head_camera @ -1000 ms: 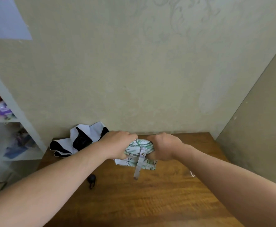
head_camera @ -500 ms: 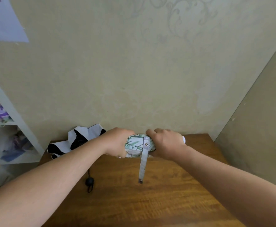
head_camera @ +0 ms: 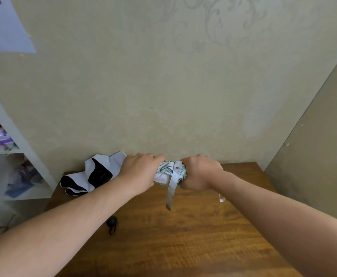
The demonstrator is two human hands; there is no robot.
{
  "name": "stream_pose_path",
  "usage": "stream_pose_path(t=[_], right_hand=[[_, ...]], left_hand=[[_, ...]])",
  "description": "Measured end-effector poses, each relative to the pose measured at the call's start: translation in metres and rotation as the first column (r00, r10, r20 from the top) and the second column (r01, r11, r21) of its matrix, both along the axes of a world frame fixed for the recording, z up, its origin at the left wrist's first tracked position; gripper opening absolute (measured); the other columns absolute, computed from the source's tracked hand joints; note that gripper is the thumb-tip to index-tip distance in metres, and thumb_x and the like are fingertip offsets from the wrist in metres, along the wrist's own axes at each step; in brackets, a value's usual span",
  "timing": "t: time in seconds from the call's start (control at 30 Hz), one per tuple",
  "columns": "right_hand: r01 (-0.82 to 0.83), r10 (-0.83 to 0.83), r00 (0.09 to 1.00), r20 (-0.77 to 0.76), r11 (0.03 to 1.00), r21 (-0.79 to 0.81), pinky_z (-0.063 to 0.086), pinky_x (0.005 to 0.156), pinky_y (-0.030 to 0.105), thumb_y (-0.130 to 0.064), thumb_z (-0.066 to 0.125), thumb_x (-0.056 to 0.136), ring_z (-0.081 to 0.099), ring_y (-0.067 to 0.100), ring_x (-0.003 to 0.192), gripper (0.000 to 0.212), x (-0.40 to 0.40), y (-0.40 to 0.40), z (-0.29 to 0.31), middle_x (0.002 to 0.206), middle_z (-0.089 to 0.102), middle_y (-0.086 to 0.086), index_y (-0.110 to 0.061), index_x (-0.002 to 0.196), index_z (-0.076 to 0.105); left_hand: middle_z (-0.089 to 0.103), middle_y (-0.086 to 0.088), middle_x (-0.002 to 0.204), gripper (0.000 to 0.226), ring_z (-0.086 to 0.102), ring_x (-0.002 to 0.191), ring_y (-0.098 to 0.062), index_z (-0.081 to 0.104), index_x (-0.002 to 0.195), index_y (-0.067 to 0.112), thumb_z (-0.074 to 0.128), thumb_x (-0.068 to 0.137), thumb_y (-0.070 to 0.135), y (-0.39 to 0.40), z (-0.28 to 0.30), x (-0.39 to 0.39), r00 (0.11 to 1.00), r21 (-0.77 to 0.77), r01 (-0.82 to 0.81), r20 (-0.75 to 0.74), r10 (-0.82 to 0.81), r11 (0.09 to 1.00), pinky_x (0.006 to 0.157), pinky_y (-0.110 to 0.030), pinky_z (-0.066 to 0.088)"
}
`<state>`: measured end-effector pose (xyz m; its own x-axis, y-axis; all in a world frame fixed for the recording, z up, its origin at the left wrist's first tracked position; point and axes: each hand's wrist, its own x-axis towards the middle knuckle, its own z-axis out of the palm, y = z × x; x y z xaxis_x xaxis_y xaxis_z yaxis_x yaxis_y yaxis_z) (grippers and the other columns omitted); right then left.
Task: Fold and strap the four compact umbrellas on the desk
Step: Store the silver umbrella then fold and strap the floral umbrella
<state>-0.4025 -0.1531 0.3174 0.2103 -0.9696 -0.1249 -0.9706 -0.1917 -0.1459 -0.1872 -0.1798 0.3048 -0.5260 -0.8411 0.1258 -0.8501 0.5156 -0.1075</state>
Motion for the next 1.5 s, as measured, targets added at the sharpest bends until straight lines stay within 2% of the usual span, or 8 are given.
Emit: stream_pose_path(t=[0.4, 0.47, 0.6, 0.83, 1.0, 1.23, 1.4, 1.5], right_hand=[[-0.201, 0.196, 0.979, 0.058, 0.975, 0.099, 0.040, 0.062, 0.026, -0.017, 0.077, 0.078, 0.058, 0.021, 0.088, 0.049, -0.024, -0.012, 0.028, 0.092, 0.060, -0.011, -0.036, 0.115, 0.050], [-0.201, 0.187, 0.975, 0.121, 0.974, 0.109, 0.048, 0.080, 0.027, -0.028, 0.085, 0.076, 0.060, 0.017, 0.101, 0.074, -0.036, -0.014, 0.026, 0.111, 0.063, -0.010, -0.039, 0.140, 0.049], [-0.143, 0.068, 0.956, 0.284, 0.957, 0.252, 0.036, 0.118, 0.038, -0.059, 0.093, 0.065, 0.041, 0.016, 0.141, 0.135, -0.049, -0.003, 0.046, 0.157, 0.037, -0.007, -0.045, 0.163, 0.001], [0.003, 0.009, 0.942, 0.334, 0.999, -0.033, 0.050, 0.106, 0.042, -0.077, 0.070, 0.078, 0.058, 0.020, 0.125, 0.090, -0.015, -0.009, 0.038, 0.138, 0.063, -0.006, -0.035, 0.153, 0.044], [-0.030, 0.040, 0.999, 0.033, 0.965, -0.262, 0.052, 0.071, 0.034, -0.066, 0.077, 0.075, 0.064, 0.018, 0.092, 0.063, -0.016, -0.001, 0.030, 0.103, 0.066, -0.012, -0.041, 0.128, 0.056], [0.009, -0.018, 0.999, -0.046, 0.983, -0.183, 0.058, 0.071, 0.036, -0.067, 0.071, 0.069, 0.065, 0.024, 0.084, 0.055, -0.016, 0.003, 0.025, 0.089, 0.066, -0.009, -0.043, 0.117, 0.058], [-0.019, -0.005, 0.987, -0.159, 0.989, -0.149, 0.053, 0.067, 0.035, -0.060, 0.070, 0.072, 0.058, 0.026, 0.079, 0.047, -0.011, 0.004, 0.033, 0.084, 0.060, -0.007, -0.038, 0.112, 0.058], [-0.069, 0.014, 0.961, -0.277, 0.979, -0.191, 0.046, 0.060, 0.033, -0.059, 0.069, 0.078, 0.058, 0.026, 0.075, 0.047, -0.006, 0.004, 0.034, 0.080, 0.056, -0.007, -0.036, 0.115, 0.054]], left_hand=[[0.061, 0.005, 0.086, 0.041, 0.059, 0.073, -0.020, 0.055, 0.113, 0.030, 0.064, 0.078, 0.011, -0.013, 0.033, -0.002, 0.998, 0.237, 0.034, -0.061, -0.020, 0.971, 0.057, -0.036, 0.050], [0.060, 0.004, 0.084, 0.040, 0.058, 0.072, -0.020, 0.056, 0.111, 0.030, 0.063, 0.076, 0.011, -0.015, 0.036, -0.001, 0.999, 0.217, 0.031, -0.040, -0.023, 0.976, 0.057, -0.036, 0.050], [0.060, 0.004, 0.085, 0.045, 0.056, 0.072, -0.021, 0.055, 0.115, 0.030, 0.060, 0.077, 0.009, -0.018, 0.039, 0.005, 1.000, 0.145, -0.003, 0.004, 0.002, 0.989, 0.052, -0.031, 0.038], [0.061, 0.000, 0.091, 0.040, 0.055, 0.075, -0.028, 0.054, 0.121, 0.029, 0.063, 0.086, 0.011, -0.005, 0.038, -0.007, 0.997, -0.178, 0.028, -0.069, -0.041, 0.984, 0.054, -0.031, 0.033], [0.058, 0.002, 0.076, 0.047, 0.048, 0.063, -0.027, 0.061, 0.111, 0.025, 0.068, 0.071, 0.002, -0.003, 0.027, -0.004, 0.991, -0.247, 0.024, -0.120, -0.055, 0.969, 0.048, -0.026, 0.028], [0.062, 0.005, 0.094, 0.045, 0.057, 0.080, -0.023, 0.053, 0.123, 0.031, 0.066, 0.083, 0.016, 0.003, 0.043, -0.007, 0.996, 0.097, 0.033, -0.082, -0.025, 0.995, 0.060, -0.033, 0.046], [0.045, 0.003, 0.153, 0.127, 0.039, 0.142, -0.030, 0.006, 0.160, 0.047, 0.079, 0.062, 0.079, 0.005, 0.062, -0.007, 0.982, 0.344, -0.010, 0.180, -0.055, 0.939, 0.113, -0.048, 0.036], [0.023, 0.006, 0.170, 0.131, 0.019, 0.156, -0.024, -0.010, 0.162, 0.046, 0.073, 0.067, 0.084, 0.005, 0.075, -0.015, 0.995, 0.448, 0.095, -0.055, -0.078, 0.889, 0.122, -0.046, 0.028]])
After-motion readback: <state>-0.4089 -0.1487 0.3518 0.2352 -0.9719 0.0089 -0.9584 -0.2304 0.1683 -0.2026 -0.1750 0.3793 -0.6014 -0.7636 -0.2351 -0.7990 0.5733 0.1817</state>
